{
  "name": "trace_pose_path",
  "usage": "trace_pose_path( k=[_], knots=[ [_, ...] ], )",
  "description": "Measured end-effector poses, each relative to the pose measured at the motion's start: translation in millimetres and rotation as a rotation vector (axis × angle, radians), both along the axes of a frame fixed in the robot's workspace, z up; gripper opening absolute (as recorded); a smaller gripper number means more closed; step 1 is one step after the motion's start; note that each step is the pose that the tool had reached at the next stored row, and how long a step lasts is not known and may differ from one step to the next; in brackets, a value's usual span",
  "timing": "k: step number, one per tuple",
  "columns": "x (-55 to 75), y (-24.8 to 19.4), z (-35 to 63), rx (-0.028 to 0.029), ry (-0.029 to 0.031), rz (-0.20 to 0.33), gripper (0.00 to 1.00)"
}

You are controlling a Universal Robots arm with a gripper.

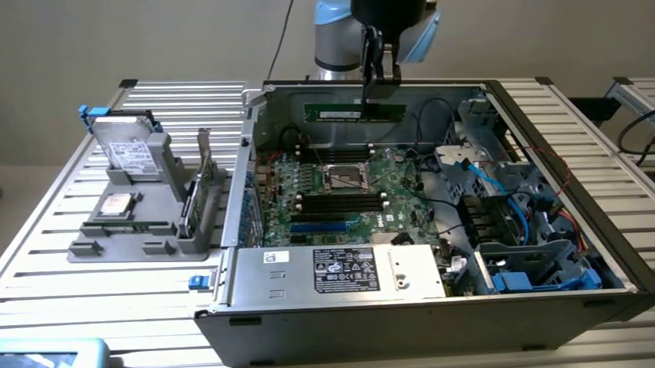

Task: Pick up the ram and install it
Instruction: 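Insert the ram into the slot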

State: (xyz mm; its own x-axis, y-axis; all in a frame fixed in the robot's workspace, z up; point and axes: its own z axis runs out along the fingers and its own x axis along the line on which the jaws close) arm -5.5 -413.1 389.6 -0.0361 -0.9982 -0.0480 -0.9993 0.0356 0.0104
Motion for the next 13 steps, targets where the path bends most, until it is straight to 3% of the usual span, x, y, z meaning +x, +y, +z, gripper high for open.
trace_pose_path(
  k=[6,11,13],
  knots=[
    [0.0,2.0,-9.8,0.0002,-0.0001,0.001,0.14],
    [-0.1,13.5,-17.9,-0.0034,-0.0002,0.004,0.14],
    [-0.3,15.0,-21.2,-0.0055,-0.0002,0.004,0.14]
  ],
)
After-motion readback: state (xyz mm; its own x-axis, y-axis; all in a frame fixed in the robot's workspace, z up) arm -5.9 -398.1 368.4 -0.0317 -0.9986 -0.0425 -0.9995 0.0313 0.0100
